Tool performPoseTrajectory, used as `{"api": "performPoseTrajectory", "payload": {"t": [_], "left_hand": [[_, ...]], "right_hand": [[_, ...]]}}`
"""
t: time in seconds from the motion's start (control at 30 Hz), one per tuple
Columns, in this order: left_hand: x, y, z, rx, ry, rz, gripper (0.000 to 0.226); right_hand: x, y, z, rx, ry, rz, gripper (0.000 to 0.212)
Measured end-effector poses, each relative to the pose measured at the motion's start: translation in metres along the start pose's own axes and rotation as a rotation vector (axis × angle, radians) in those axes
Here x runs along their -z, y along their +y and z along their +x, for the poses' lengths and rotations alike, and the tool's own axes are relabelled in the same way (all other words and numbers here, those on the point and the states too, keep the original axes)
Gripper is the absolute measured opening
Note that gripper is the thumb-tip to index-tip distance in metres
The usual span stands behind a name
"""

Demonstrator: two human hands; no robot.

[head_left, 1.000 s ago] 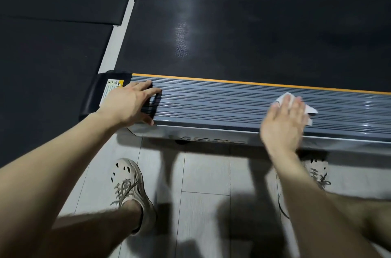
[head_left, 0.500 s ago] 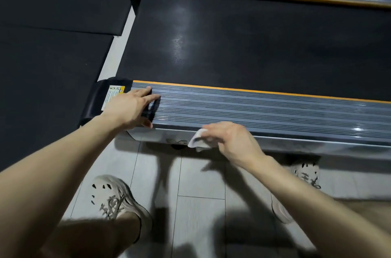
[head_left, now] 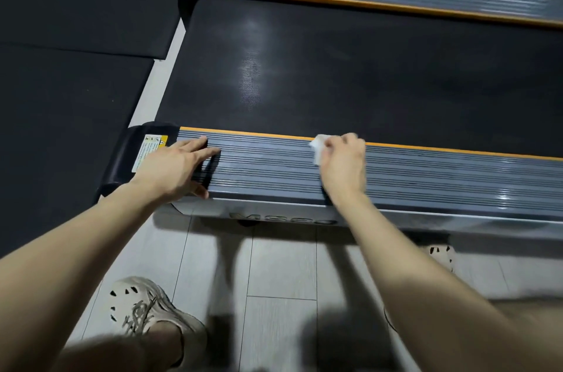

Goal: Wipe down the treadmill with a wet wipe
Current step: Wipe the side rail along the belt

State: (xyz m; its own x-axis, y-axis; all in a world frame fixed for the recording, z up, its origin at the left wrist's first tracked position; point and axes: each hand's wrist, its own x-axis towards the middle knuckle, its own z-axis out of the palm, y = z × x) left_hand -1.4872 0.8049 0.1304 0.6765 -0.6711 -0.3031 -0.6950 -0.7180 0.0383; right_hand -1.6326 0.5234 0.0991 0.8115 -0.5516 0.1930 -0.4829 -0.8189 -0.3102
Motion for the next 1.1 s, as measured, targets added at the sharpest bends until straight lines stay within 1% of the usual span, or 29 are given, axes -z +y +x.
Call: {"api": "performPoseTrajectory", "payload": {"t": [0.03,0.1,0.13,0.17,0.2,0.23,0.27,0.33,0.37,0.4,0.43,0.47,0.53,0.57,0.6,0.63,0.67,0.73,0.77,0.8,0.83,0.87,0.9,0.97,1.0,1.07,1.1], "left_hand": [[0.0,0.0,0.0,-0.001,0.0,-0.006,0.115],[0.0,-0.001,0.0,-0.004,-0.006,-0.016,0.116],[0.0,-0.001,0.0,-0.003,-0.01,-0.014,0.116],[0.0,-0.001,0.0,0.001,-0.013,-0.01,0.116],[0.0,-0.002,0.001,0.002,-0.014,-0.008,0.115],[0.0,-0.002,0.001,0.0,-0.011,-0.012,0.115],[-0.001,-0.002,0.001,0.0,-0.003,-0.018,0.114],[-0.002,-0.002,0.001,0.001,0.008,-0.016,0.114],[-0.002,-0.003,0.001,-0.002,0.009,-0.016,0.114],[-0.002,-0.003,0.001,-0.002,0.012,-0.024,0.114],[-0.002,-0.003,-0.001,0.002,0.02,-0.038,0.112],[-0.003,-0.003,-0.004,-0.002,0.036,-0.05,0.109],[-0.007,-0.005,-0.013,0.001,0.096,-0.044,0.101],[-0.008,-0.008,-0.017,0.021,0.13,-0.03,0.1],[-0.009,-0.014,-0.02,0.057,0.153,-0.021,0.103],[-0.008,-0.021,-0.023,0.112,0.153,-0.023,0.109],[-0.007,-0.031,-0.026,0.181,0.135,-0.042,0.117],[-0.008,-0.053,-0.031,0.335,0.075,-0.102,0.126],[-0.01,-0.061,-0.033,0.395,0.044,-0.142,0.124],[-0.013,-0.068,-0.035,0.431,0.017,-0.178,0.116],[-0.018,-0.071,-0.036,0.448,-0.004,-0.198,0.108],[-0.022,-0.073,-0.036,0.448,-0.009,-0.205,0.104],[-0.026,-0.074,-0.035,0.447,-0.005,-0.205,0.102],[-0.031,-0.073,-0.035,0.464,0.017,-0.205,0.098],[-0.033,-0.073,-0.034,0.471,0.036,-0.198,0.092],[-0.038,-0.073,-0.034,0.475,0.082,-0.179,0.076],[-0.04,-0.072,-0.034,0.471,0.1,-0.171,0.073]], "right_hand": [[-0.011,-0.019,-0.007,0.1,-0.005,0.064,0.016],[-0.029,-0.052,-0.021,0.265,-0.123,0.193,0.015],[-0.034,-0.057,-0.025,0.332,-0.147,0.21,0.016],[-0.034,-0.05,-0.024,0.353,-0.112,0.187,0.016],[-0.029,-0.035,-0.022,0.332,-0.041,0.138,0.016],[-0.021,-0.014,-0.02,0.258,0.031,0.102,0.019],[-0.01,0.009,-0.019,0.134,0.101,0.061,0.024],[0.002,0.049,-0.017,-0.181,0.16,-0.001,0.023],[0.0,0.051,-0.013,-0.326,0.156,0.014,0.019],[-0.012,0.036,-0.006,-0.388,0.145,0.069,0.017],[-0.027,0.006,0.003,-0.346,0.109,0.157,0.017],[-0.042,-0.034,0.009,-0.226,0.038,0.249,0.017],[-0.064,-0.113,0.009,0.189,-0.152,0.24,0.02],[-0.07,-0.138,0.008,0.343,-0.207,0.214,0.022],[-0.069,-0.149,0.008,0.406,-0.212,0.203,0.022],[-0.069,-0.141,0.01,0.361,-0.181,0.198,0.021],[-0.065,-0.122,0.01,0.29,-0.114,0.203,0.019],[-0.048,-0.077,0.004,0.075,0.008,0.204,0.02],[-0.042,-0.064,0.001,-0.037,0.022,0.194,0.022],[-0.045,-0.066,0.0,-0.123,0.029,0.18,0.024],[-0.054,-0.083,0.0,-0.153,0.03,0.18,0.025],[-0.067,-0.11,0.002,-0.093,0.013,0.212,0.026],[-0.081,-0.144,0.001,0.032,-0.038,0.25,0.027],[-0.099,-0.206,-0.008,0.37,-0.186,0.312,0.026],[-0.103,-0.225,-0.015,0.481,-0.254,0.336,0.024],[-0.1,-0.227,-0.032,0.565,-0.32,0.391,0.02],[-0.096,-0.214,-0.04,0.588,-0.313,0.418,0.02]]}}
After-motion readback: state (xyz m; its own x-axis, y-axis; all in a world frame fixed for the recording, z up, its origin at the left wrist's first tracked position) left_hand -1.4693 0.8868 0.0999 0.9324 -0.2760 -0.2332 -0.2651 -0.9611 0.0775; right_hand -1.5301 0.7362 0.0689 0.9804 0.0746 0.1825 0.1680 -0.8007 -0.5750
